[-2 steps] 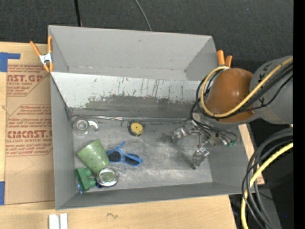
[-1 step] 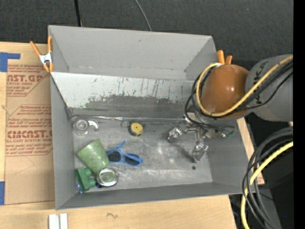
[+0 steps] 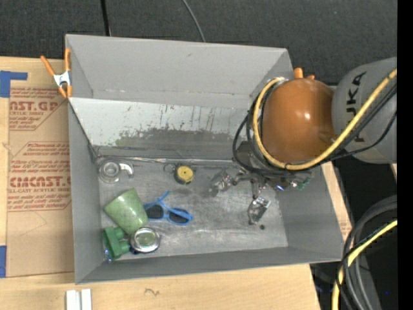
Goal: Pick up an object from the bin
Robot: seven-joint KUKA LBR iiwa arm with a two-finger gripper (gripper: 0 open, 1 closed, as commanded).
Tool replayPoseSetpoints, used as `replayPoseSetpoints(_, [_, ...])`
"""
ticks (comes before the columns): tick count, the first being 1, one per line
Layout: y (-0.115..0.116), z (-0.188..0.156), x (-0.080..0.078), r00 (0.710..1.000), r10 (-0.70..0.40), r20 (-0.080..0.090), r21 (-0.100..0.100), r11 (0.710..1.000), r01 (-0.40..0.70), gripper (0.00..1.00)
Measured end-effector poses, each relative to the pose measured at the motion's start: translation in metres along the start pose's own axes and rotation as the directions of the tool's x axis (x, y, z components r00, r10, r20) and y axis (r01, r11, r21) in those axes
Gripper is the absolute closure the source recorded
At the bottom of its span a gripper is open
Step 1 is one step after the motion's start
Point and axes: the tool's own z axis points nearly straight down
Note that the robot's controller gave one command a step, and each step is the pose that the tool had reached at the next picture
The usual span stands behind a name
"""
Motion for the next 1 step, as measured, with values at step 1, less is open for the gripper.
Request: replayPoseSetpoints(1, [0.0481,0.0137,-0.0788,0.969,-0.249,-0.002,-0.005,0.969,0.249,0.00])
